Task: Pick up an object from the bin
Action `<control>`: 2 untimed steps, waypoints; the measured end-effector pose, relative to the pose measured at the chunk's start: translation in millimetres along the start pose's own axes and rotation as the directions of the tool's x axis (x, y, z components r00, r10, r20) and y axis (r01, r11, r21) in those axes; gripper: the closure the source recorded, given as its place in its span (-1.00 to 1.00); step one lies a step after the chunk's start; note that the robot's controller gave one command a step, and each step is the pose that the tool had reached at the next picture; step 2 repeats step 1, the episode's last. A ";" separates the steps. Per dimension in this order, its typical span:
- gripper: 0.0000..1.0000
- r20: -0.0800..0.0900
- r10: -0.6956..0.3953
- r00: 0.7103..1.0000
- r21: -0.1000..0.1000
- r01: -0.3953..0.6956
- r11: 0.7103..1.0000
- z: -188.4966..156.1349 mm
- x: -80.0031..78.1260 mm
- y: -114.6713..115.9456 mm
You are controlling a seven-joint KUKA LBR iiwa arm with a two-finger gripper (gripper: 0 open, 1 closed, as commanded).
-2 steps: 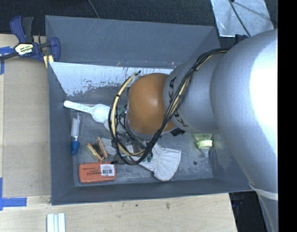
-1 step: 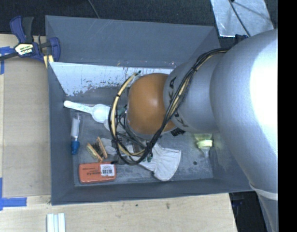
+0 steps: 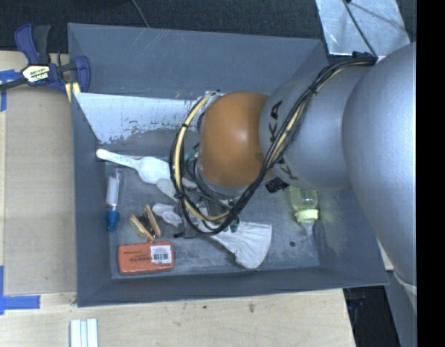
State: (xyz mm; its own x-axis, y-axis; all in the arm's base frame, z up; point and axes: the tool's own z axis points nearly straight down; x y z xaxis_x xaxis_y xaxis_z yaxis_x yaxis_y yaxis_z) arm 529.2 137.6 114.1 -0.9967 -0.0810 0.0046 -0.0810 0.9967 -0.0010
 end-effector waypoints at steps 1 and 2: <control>1.00 0.005 -0.013 1.000 -0.001 0.013 1.000 -91.0 -1.6 10.6; 1.00 0.005 -0.013 1.000 -0.001 0.013 1.000 -91.0 -1.6 10.6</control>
Offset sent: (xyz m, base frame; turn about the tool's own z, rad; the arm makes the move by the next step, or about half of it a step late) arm 0.0000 0.0000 0.0000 0.0000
